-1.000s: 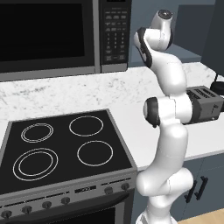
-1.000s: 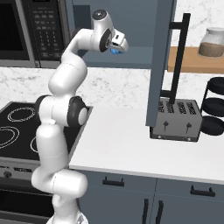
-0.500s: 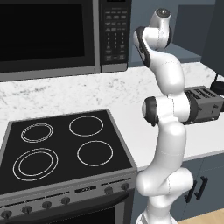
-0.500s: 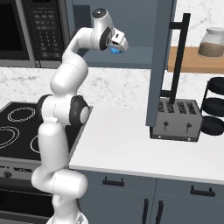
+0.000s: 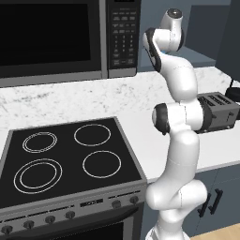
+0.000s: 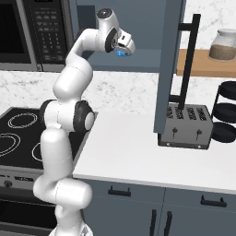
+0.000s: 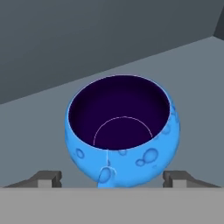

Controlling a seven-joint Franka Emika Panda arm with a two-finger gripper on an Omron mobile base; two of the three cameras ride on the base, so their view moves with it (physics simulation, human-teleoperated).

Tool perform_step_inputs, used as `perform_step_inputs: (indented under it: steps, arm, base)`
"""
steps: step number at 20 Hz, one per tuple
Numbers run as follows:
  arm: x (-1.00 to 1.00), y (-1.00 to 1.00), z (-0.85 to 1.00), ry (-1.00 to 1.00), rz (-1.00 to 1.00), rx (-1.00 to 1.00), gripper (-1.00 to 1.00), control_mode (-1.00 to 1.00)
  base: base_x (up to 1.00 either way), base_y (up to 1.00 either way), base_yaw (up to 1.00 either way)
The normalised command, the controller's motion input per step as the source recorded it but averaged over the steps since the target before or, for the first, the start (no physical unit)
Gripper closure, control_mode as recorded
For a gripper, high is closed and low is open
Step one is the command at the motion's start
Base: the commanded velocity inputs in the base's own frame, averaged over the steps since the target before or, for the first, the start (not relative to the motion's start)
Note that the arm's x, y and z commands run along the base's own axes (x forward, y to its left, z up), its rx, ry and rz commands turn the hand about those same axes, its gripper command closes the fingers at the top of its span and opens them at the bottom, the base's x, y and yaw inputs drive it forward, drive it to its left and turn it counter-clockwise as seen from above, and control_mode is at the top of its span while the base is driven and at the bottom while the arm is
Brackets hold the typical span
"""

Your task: Gather all objects into one cabinet and sort the glasses and bowls to opposite sides.

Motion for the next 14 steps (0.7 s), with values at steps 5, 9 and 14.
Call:
perform_step_inputs:
  steps: [5, 9, 14]
  arm:
    - [0.0, 0.0, -0.04, 0.0, 0.0, 0.0, 1.0, -1.0]
    - [0.0, 0.0, -0.07, 0.0, 0.0, 0.0, 1.0, -1.0]
    - [0.0, 0.0, -0.03, 0.0, 0.0, 0.0, 1.0, -1.0]
  base:
    - [0.0, 0.0, 0.0]
    - [0.0, 0.0, 0.0]
    - [0.0, 0.0, 0.0]
